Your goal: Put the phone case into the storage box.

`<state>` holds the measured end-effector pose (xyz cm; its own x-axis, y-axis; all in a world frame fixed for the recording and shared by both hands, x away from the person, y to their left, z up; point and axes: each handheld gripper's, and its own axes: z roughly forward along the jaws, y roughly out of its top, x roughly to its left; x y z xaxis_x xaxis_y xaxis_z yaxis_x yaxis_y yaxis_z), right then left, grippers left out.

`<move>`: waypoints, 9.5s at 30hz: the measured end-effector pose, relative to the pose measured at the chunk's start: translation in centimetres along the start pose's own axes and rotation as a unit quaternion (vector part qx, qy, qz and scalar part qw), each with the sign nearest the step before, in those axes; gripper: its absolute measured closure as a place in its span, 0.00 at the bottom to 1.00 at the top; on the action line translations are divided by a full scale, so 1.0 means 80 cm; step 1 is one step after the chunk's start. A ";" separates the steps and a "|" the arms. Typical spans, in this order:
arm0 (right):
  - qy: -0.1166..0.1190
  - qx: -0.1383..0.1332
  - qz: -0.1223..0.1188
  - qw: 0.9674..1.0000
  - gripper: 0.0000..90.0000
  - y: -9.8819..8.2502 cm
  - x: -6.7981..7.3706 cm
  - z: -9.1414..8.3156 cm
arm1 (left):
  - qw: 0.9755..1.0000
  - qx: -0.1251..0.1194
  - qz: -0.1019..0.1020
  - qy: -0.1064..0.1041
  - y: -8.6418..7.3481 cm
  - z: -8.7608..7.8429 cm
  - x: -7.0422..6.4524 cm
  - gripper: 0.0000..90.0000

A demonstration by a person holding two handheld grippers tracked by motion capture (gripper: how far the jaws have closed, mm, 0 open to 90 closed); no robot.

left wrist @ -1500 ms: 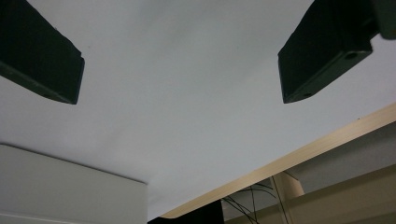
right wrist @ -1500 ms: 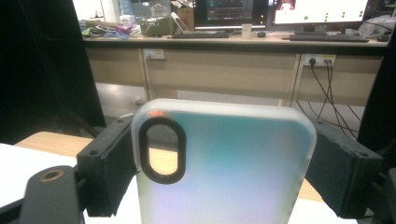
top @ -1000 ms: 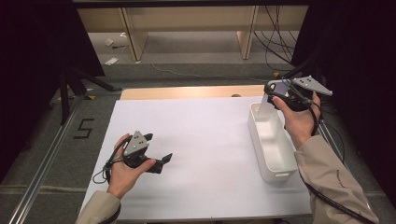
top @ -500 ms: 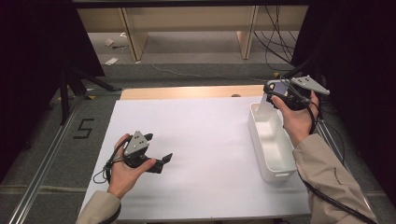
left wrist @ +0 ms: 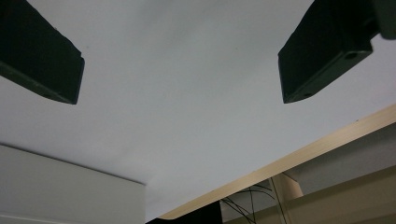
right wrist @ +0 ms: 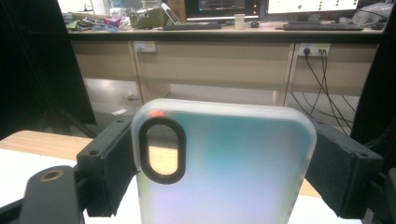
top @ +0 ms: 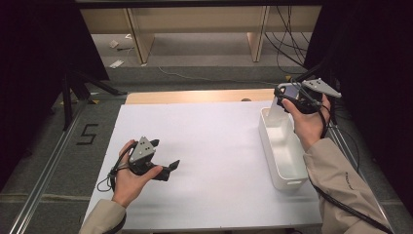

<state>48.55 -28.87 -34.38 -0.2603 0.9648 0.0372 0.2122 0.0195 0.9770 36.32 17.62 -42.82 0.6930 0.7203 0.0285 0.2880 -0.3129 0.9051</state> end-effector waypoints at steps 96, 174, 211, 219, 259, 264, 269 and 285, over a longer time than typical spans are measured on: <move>-0.014 0.047 -0.007 0.999 0.20 -0.021 -0.003 0.048 | 1.000 0.012 0.005 0.004 -0.001 0.002 -0.002 0.00; -0.024 0.125 -0.040 0.991 0.20 -0.058 -0.002 0.086 | 1.000 0.016 0.005 -0.002 -0.003 0.006 -0.004 0.00; -0.014 0.147 -0.042 0.988 0.18 -0.072 -0.004 0.097 | 1.000 0.016 0.007 -0.001 -0.003 0.006 -0.003 0.00; -0.009 0.145 -0.044 0.988 0.16 -0.073 -0.004 0.098 | 1.000 0.016 0.007 -0.001 -0.003 0.006 -0.003 0.00; -0.005 0.113 -0.053 0.992 0.05 -0.051 -0.005 0.071 | 1.000 0.016 0.006 0.001 -0.003 0.004 -0.003 0.00; 0.002 0.107 -0.062 0.992 0.05 -0.045 -0.003 0.057 | 1.000 0.016 0.003 0.002 -0.003 0.005 -0.002 0.00; 0.029 0.104 -0.063 0.992 0.03 -0.040 0.005 0.040 | 1.000 0.018 0.006 0.003 -0.002 0.006 -0.003 0.00; 0.091 0.092 -0.077 0.989 0.01 -0.040 0.027 -0.004 | 1.000 0.018 0.004 0.003 -0.002 0.007 -0.004 0.00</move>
<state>47.03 -26.90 -37.39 -0.4643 0.8840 -0.0554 0.3200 0.2258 0.9201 36.40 17.13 -43.22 0.6922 0.7207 0.0386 0.3059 -0.3415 0.8887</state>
